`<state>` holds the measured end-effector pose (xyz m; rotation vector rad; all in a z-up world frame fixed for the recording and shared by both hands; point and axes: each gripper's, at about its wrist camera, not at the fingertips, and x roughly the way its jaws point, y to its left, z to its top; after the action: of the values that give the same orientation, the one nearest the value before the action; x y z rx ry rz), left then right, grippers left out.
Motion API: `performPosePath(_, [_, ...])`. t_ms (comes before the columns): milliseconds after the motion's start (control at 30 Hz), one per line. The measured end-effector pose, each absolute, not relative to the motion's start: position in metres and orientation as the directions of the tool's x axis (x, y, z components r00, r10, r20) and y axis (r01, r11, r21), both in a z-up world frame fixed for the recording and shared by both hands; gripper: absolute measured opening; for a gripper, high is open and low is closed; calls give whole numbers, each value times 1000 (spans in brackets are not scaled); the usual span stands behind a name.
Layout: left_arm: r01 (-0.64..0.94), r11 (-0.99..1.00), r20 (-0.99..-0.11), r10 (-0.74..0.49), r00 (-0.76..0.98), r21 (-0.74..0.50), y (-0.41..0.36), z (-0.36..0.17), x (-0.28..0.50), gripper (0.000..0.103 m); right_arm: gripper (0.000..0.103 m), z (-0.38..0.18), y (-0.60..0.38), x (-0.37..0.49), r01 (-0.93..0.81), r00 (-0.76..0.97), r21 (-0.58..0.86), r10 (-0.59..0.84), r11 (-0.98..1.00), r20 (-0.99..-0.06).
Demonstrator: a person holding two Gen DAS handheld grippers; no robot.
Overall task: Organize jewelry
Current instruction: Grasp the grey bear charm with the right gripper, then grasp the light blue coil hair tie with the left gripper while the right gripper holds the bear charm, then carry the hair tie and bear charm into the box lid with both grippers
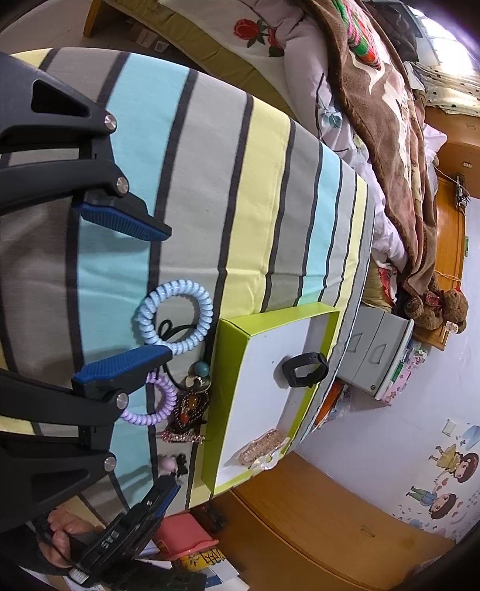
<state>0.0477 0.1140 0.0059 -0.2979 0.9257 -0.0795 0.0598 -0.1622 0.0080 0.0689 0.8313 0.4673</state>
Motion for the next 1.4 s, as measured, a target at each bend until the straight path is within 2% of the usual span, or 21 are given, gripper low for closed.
performPosePath(200, [-96,976,-807,-104,581,-195,110,3,66,60,21,16,-167,56,-367,602,244,429,898,-673])
performPosePath(367, [-102,985,-822,-61,566,-143,107,-2,74,52,21,19,-167,55,-372,607,250,438,894,-663])
performPosePath(533, [-88,993,-826,-16,563,-79,100,-3,77,51,21,20,-167,54,-377,611,252,443,891,-656])
performPosePath(633, [-60,997,-827,1,562,-40,91,-2,79,41,21,20,-167,55,-379,610,254,446,890,-655])
performPosePath(700, [-39,999,-826,-8,564,-37,88,-1,80,28,21,20,-168,55,-377,613,255,446,891,-652])
performPosePath(767, [-31,998,-827,-24,561,-50,87,0,81,22,21,21,-168,55,-377,615,256,448,890,-649])
performPosePath(867, [-21,999,-825,-20,564,-38,84,0,80,19,21,21,-168,55,-377,615,256,447,890,-650])
performPosePath(967, [-17,998,-820,-40,570,-60,85,2,78,11,21,22,-168,55,-376,614,259,448,890,-650])
performPosePath(1400, [-23,993,-786,-79,613,-118,89,21,67,10,21,30,-169,52,-384,632,251,451,889,-630])
